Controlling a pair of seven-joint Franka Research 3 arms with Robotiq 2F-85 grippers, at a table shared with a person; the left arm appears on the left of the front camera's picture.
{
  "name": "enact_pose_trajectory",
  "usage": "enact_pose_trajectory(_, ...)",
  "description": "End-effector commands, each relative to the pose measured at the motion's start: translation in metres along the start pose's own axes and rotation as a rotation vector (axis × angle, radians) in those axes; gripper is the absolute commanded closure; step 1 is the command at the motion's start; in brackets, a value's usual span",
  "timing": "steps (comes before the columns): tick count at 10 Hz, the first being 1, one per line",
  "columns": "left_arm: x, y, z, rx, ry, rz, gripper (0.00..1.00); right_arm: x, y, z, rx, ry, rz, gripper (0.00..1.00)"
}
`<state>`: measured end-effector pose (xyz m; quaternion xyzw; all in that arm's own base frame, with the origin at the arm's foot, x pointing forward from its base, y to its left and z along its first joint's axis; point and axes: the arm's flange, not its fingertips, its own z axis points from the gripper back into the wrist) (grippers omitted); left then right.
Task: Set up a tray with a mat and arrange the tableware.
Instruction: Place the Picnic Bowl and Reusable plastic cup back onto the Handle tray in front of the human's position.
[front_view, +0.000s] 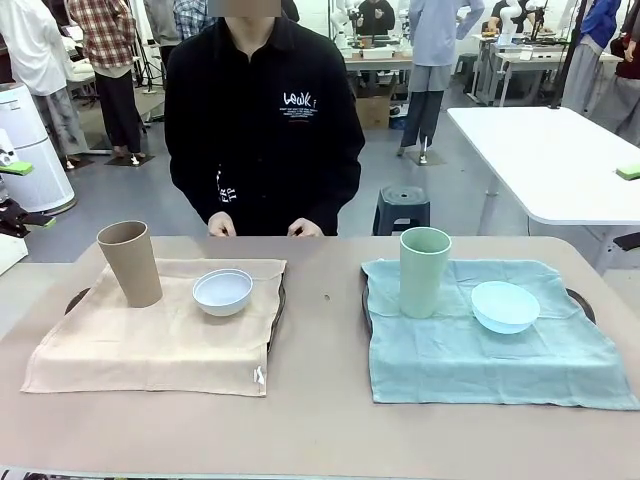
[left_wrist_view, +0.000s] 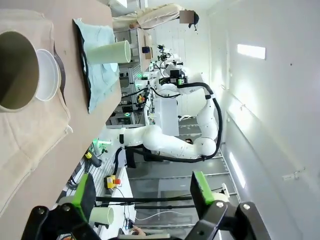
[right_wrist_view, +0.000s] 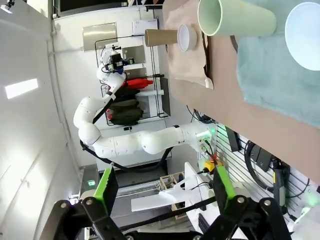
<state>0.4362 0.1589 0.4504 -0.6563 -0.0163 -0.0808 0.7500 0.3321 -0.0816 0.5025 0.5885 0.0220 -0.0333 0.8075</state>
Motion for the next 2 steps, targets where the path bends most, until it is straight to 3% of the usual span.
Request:
enact_pose_trajectory(1,-0.0060,-0.0014,0.0019,0.013,0.015,-0.021,0.00,-0.0016,0.0008,0.0014,0.007,0.006,0.025,0.00)
enact_pose_trajectory(2,-0.0060,-0.0014,0.0019,0.013,0.015,-0.021,0.00,-0.0016,0.0008,0.0014,0.007,0.006,0.025,0.00)
